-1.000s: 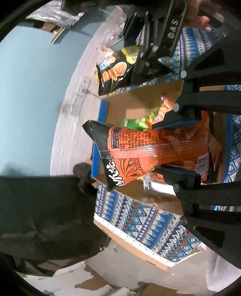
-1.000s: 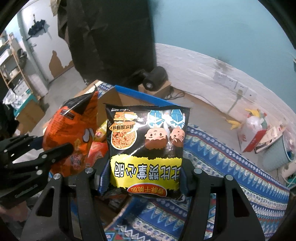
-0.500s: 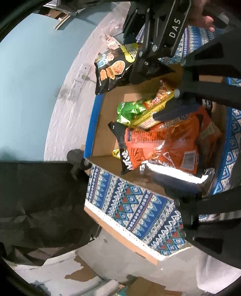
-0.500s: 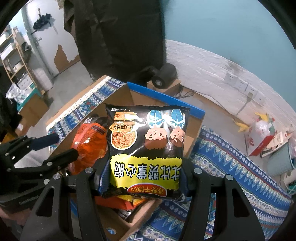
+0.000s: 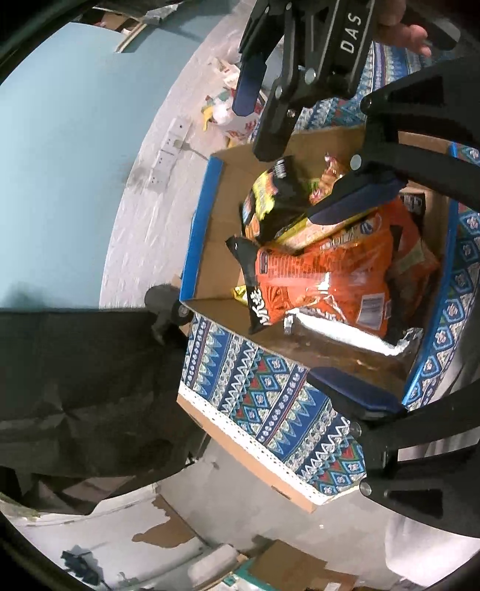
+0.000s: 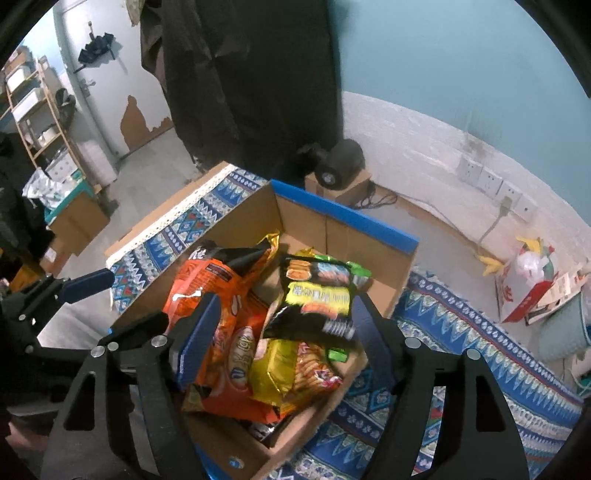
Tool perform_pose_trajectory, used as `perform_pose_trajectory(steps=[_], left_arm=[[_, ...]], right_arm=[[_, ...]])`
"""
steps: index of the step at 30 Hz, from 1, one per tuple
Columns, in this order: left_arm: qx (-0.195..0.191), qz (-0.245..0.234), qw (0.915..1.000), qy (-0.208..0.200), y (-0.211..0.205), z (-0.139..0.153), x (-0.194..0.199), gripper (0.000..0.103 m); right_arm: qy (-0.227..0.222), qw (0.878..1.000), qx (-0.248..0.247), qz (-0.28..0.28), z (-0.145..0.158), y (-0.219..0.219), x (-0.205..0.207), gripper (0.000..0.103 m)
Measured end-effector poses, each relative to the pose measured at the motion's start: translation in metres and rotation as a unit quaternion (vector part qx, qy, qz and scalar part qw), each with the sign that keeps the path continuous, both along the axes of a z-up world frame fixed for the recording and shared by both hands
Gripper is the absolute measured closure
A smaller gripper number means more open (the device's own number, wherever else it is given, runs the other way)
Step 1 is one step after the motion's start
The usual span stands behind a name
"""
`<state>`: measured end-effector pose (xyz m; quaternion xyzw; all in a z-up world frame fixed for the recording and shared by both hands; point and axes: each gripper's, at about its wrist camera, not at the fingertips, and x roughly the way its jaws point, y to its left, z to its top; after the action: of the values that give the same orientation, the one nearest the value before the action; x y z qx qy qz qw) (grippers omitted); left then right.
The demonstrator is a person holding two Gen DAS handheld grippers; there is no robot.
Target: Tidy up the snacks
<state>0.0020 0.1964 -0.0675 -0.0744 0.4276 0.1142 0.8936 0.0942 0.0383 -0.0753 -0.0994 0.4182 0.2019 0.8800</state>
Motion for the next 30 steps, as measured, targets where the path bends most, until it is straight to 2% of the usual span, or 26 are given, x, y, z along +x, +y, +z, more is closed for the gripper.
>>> perform_pose_trajectory(steps=[4,7,13,19,24,30], left_arm=[[0.006,-0.002,0.9999,-0.011,-0.005,0.010,-0.004,0.022],[0.009,-0.004,0.9997,-0.020,-0.010,0.018,-0.007,0.017],[0.019,-0.025,0.9989,-0.034,-0.023,0.029,-0.015,0.017],[0.031,-0.047,0.9975,-0.042,-0.037,0.040,-0.022,0.016],[0.051,-0.055,0.9950,-0.066,-0.047,0.053,-0.030,0.009],[0.043,-0.063,0.9945,-0.072,-0.052,0.061,-0.034,0.009]], right_arm=[[-0.014,1.000,0.008,-0.005,0.014,-0.008,-0.011,0.028],[-0.025,1.000,0.010,-0.009,0.024,-0.011,-0.017,0.028],[-0.046,0.999,0.017,-0.022,0.041,-0.020,-0.030,0.027],[-0.057,0.998,0.018,-0.035,0.047,-0.031,-0.041,0.027],[-0.051,0.997,0.025,-0.043,0.047,-0.043,-0.050,0.027],[-0.050,0.997,0.030,-0.056,0.050,-0.060,-0.062,0.027]])
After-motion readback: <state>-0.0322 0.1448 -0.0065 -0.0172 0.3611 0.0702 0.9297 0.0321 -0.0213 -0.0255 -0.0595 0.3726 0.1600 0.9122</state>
